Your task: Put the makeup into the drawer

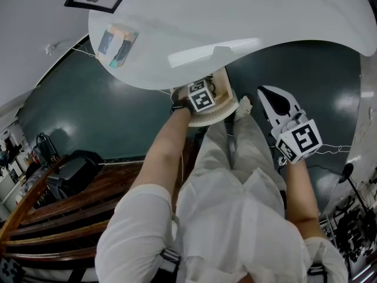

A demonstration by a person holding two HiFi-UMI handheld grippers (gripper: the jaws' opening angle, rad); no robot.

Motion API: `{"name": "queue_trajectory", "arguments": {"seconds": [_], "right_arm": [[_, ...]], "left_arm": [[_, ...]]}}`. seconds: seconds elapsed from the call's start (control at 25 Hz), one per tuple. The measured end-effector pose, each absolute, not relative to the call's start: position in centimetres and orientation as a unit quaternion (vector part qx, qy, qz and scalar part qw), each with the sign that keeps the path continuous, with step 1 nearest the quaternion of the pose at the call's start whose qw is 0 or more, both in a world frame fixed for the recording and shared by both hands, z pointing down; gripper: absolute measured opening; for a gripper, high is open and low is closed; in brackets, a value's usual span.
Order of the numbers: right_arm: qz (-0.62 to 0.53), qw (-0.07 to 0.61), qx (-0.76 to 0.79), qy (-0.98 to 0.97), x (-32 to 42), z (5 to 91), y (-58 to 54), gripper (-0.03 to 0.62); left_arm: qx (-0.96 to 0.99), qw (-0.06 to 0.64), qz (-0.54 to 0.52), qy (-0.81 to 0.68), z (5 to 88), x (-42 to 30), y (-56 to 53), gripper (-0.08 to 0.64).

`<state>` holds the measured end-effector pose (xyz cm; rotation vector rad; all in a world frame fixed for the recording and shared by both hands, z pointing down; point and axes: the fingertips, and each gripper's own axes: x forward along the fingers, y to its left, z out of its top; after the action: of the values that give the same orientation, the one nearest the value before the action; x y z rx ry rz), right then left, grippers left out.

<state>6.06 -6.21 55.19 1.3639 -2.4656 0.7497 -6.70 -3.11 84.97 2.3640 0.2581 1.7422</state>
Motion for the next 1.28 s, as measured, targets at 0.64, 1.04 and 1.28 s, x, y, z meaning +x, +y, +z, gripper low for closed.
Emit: {"name": "queue_trajectory", "arguments": {"seconds": [0.64, 1.04, 1.28], "right_arm": [[0.249, 0.112, 0.461, -0.845, 5.1, 54.3, -6.8, 0.011], [0.230, 0.114, 0.458, -0.851, 4.2, 51.7, -6.4, 0.011], [0.215, 0.118, 0.453, -0.857, 3.2, 49.9, -6.2, 0.011]], "left_arm": [[0.814, 0.137, 0.556, 0.097, 81.8, -5.7, -3.0, 0.252], [0.834, 0.085, 0.538, 0.086, 76.3, -6.0, -3.0, 0.138], [0.853, 0.063, 0.514, 0.061, 72.4, -6.3, -3.4, 0.099]]}}
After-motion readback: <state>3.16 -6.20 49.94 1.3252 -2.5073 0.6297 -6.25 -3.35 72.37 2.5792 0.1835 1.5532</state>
